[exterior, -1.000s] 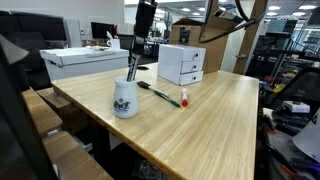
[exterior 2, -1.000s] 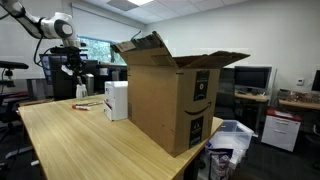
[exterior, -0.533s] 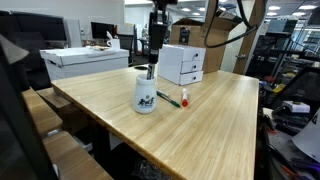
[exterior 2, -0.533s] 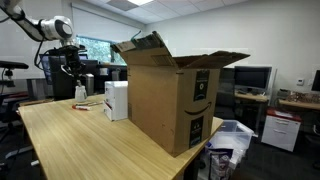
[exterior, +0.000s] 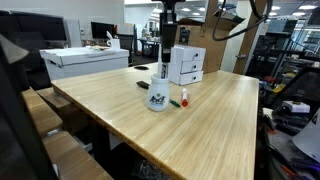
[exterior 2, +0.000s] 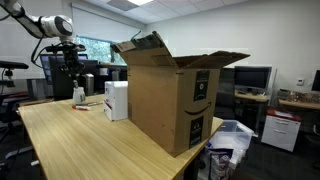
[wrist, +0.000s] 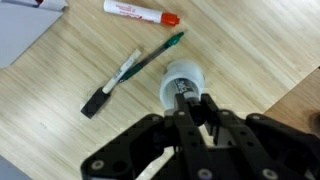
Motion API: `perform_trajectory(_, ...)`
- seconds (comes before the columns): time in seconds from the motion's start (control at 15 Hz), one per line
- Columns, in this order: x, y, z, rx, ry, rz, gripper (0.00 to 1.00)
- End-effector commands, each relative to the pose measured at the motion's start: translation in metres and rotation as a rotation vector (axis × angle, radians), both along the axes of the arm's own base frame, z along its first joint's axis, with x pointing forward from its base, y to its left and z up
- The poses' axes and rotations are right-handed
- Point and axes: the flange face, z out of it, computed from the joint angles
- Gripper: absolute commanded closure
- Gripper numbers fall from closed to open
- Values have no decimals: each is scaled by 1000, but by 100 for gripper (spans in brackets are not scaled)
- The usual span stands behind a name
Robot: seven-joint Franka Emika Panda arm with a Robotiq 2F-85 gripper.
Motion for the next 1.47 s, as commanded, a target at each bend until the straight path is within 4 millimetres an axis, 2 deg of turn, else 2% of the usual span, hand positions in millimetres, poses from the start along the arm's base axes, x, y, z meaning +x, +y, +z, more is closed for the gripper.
perform_trajectory(0.0, -7, -13, 9, 101, 95, -87, 55)
perform_trajectory(0.47, -10, -27, 33, 238, 87, -175, 18)
perform_trajectory(0.67, -12, -48, 44, 253, 13, -207, 3)
perform_trajectory(0.8, -15, -70, 45, 257, -13, -248, 0)
perform_trajectory(0.93, -25, -104, 39, 265, -20, -306, 0)
perform_trajectory(1.13, -39, -141, 29, 276, 18, -261, 0)
perform_trajectory(1.4, -54, -172, 15, 262, 50, -135, 0)
